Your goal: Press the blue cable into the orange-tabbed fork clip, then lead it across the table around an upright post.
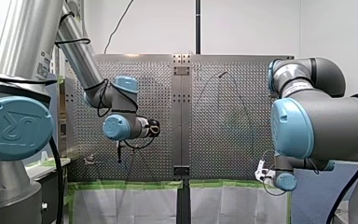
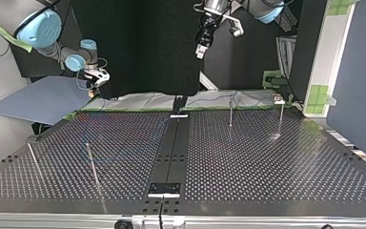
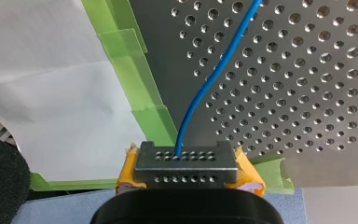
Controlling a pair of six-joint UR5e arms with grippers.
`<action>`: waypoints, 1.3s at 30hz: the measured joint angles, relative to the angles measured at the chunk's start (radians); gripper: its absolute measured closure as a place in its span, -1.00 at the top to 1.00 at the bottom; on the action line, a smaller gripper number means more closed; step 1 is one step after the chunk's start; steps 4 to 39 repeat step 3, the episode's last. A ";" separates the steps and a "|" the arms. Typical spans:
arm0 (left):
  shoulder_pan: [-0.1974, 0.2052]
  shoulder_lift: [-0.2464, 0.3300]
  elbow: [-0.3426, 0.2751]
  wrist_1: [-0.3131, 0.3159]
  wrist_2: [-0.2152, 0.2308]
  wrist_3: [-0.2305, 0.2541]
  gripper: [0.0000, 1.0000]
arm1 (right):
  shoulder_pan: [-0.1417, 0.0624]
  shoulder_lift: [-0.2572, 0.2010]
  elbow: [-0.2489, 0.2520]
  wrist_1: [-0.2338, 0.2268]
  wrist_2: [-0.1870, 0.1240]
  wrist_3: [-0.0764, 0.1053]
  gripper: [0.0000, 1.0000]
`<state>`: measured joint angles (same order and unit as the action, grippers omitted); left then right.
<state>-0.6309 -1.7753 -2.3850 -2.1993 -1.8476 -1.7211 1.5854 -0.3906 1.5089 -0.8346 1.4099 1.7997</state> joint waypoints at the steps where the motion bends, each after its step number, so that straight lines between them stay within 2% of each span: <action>1: 0.000 0.000 0.000 0.000 0.000 0.000 1.00 | 0.000 0.000 0.000 0.000 0.000 0.000 -1.00; 39: 0.000 0.000 0.000 0.000 0.000 0.000 1.00 | 0.000 0.000 0.000 0.000 0.000 0.000 -1.00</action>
